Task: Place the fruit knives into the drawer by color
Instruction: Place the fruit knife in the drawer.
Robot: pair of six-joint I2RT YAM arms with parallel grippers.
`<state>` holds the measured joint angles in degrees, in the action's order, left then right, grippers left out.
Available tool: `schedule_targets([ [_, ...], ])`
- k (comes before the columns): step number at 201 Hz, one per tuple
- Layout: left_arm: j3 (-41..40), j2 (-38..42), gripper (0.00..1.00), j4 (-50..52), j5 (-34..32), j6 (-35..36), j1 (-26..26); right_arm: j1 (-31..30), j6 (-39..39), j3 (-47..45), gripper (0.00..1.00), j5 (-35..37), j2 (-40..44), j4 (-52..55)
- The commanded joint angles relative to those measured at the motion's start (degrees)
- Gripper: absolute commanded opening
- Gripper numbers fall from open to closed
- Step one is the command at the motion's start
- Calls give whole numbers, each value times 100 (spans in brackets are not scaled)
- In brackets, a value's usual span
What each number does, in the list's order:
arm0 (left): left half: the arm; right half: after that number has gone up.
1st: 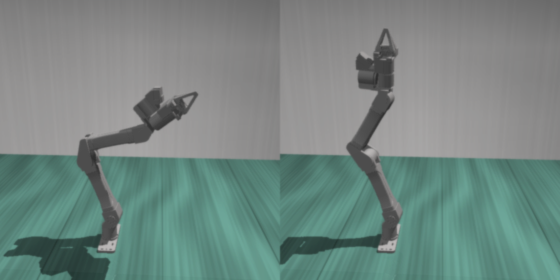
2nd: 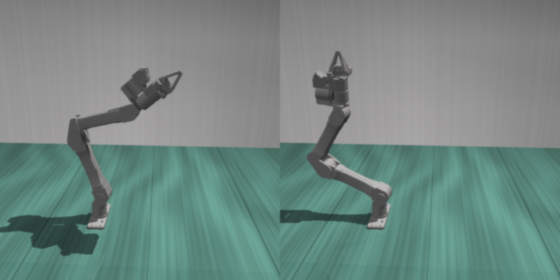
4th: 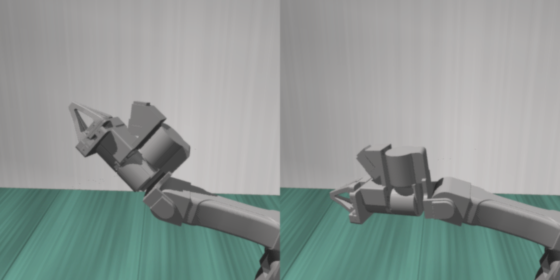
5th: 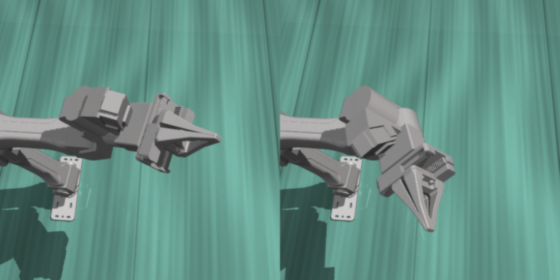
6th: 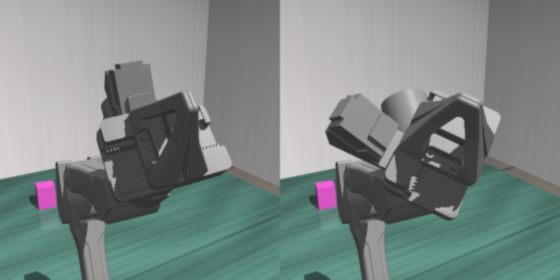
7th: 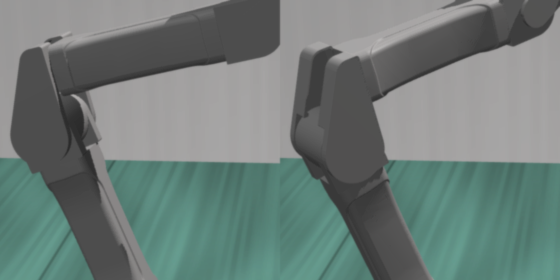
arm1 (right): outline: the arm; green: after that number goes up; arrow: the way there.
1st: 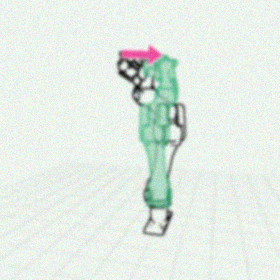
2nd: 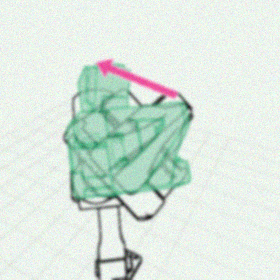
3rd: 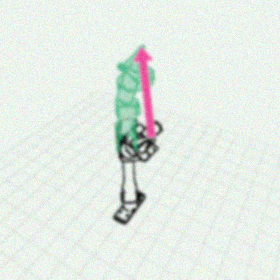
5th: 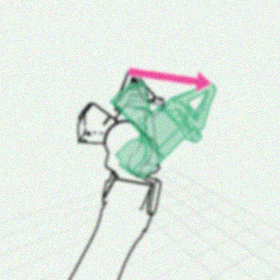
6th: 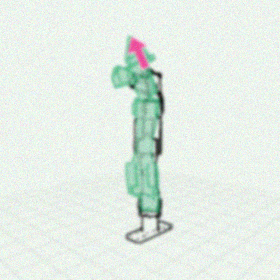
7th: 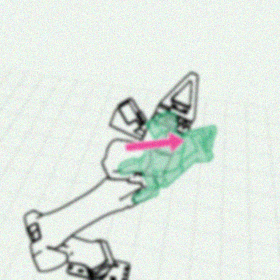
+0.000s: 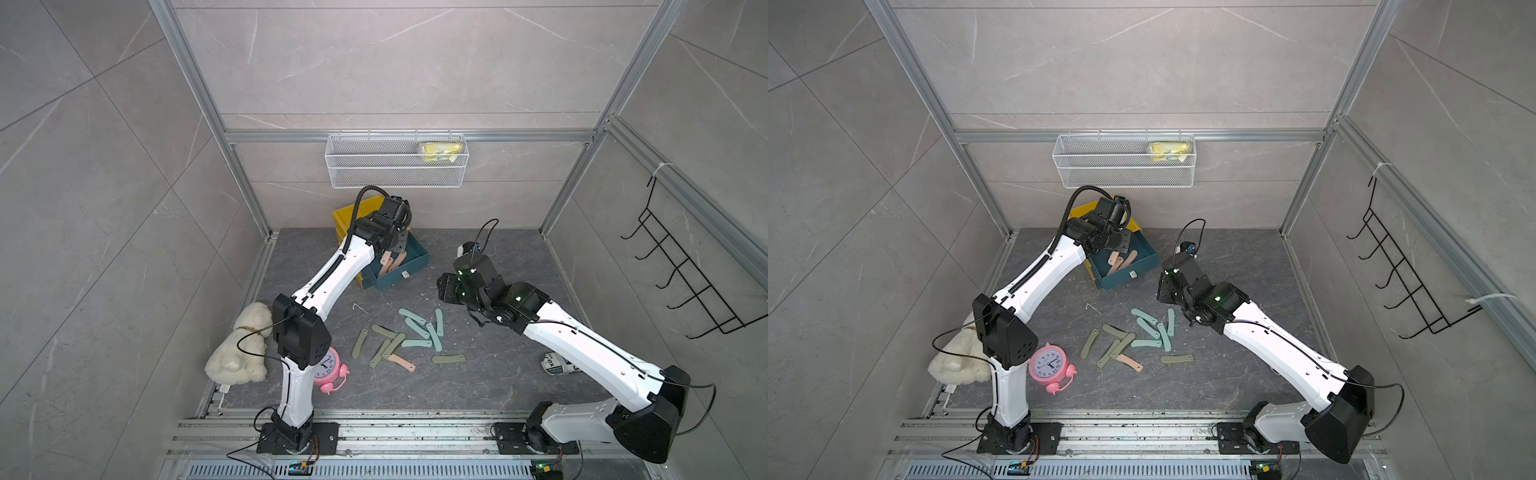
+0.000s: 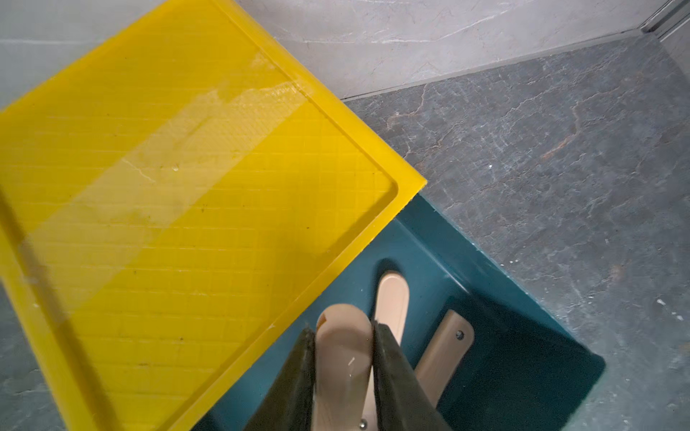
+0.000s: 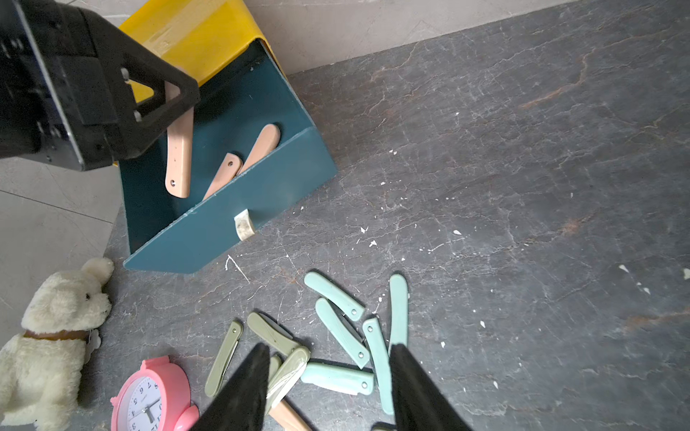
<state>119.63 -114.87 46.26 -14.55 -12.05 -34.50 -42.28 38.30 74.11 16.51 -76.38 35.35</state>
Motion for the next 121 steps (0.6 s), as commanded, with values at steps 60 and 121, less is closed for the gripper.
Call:
schedule_targets([
  [60,44,502,68,-155,333,-169,-30,27,85,-142,56,-98,144,90],
  [121,-2084,2719,81,-1170,962,-820,-62,-383,-412,-754,56,-1124,-34,-271],
])
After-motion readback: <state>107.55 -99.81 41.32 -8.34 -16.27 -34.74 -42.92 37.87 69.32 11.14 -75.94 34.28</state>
